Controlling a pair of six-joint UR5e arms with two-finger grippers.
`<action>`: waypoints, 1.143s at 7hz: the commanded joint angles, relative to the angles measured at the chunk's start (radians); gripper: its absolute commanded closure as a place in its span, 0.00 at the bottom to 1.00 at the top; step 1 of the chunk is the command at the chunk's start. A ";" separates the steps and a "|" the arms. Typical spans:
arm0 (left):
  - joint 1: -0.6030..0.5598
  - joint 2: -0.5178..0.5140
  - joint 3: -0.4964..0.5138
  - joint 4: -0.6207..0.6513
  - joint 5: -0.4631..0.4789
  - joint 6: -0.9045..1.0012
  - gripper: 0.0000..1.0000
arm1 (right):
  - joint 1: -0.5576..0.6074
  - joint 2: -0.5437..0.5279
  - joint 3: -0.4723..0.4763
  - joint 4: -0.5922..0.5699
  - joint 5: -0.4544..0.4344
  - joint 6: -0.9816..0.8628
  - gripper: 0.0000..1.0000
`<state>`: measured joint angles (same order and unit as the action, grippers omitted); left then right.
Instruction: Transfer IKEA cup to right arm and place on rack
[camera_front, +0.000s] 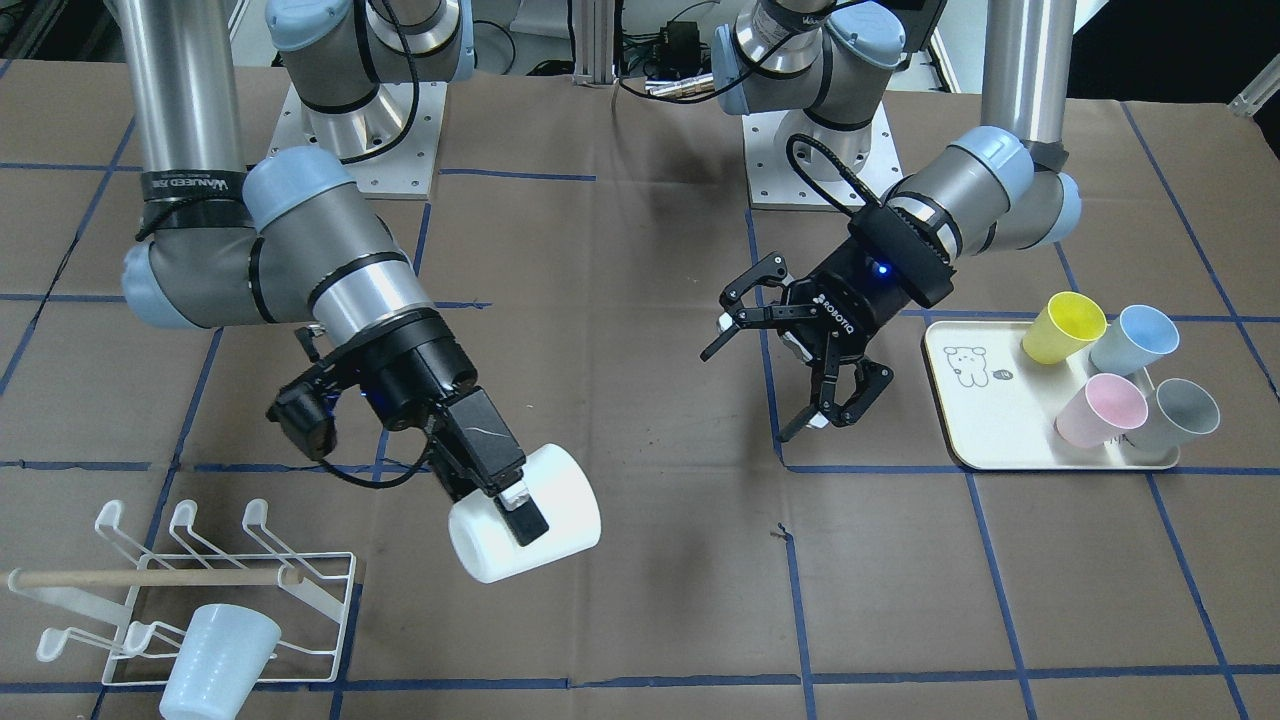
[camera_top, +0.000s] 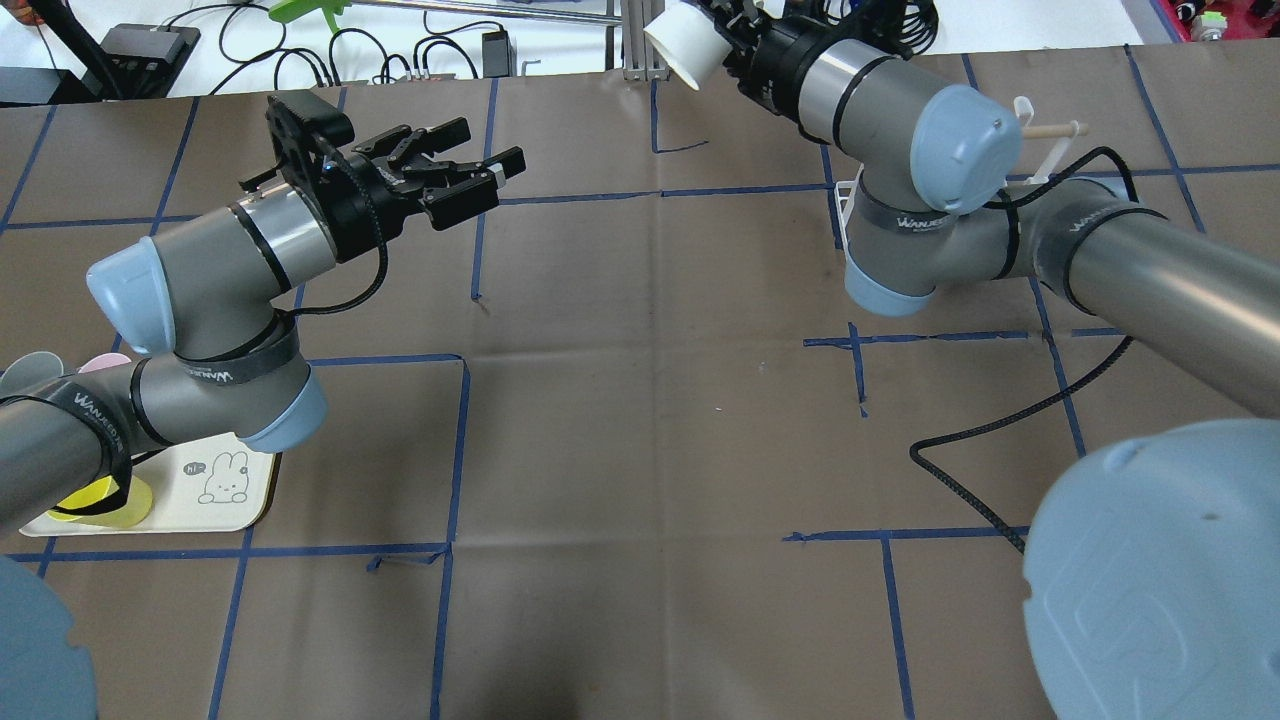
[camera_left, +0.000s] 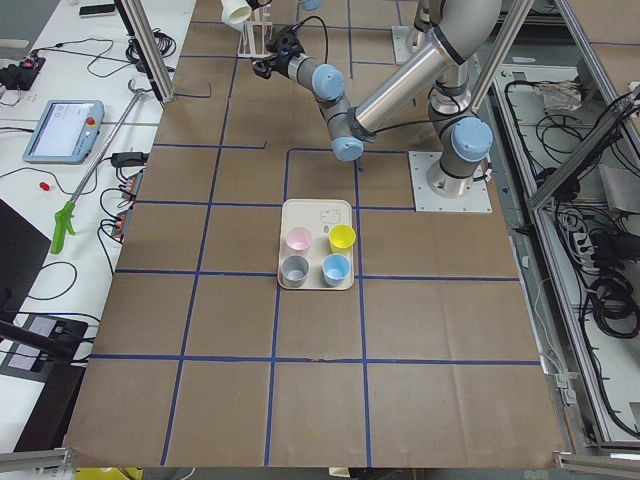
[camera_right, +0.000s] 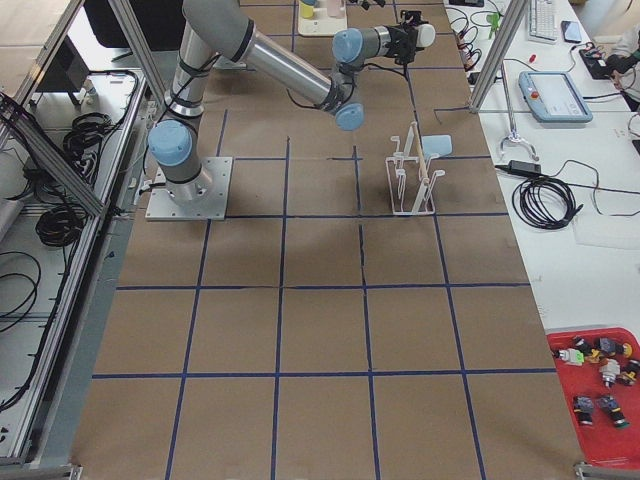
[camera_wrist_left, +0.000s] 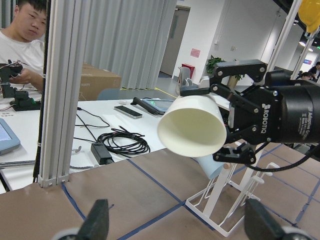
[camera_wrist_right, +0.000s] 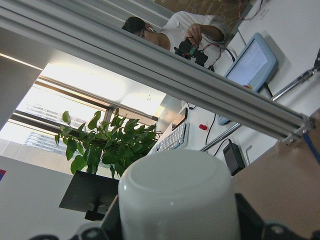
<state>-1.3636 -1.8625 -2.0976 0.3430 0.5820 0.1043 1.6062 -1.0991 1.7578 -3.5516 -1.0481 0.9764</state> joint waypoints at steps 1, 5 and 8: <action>-0.011 0.063 0.089 -0.326 0.160 0.000 0.04 | -0.096 -0.004 -0.001 -0.024 0.022 -0.474 0.68; -0.124 0.181 0.417 -1.296 0.733 -0.030 0.02 | -0.335 0.010 -0.001 0.000 0.276 -1.064 0.72; -0.147 0.232 0.576 -1.832 0.919 -0.093 0.01 | -0.399 0.027 -0.003 0.119 -0.033 -1.285 0.78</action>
<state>-1.5037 -1.6614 -1.5787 -1.2874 1.4444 0.0298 1.2207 -1.0807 1.7544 -3.4605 -0.9248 -0.2581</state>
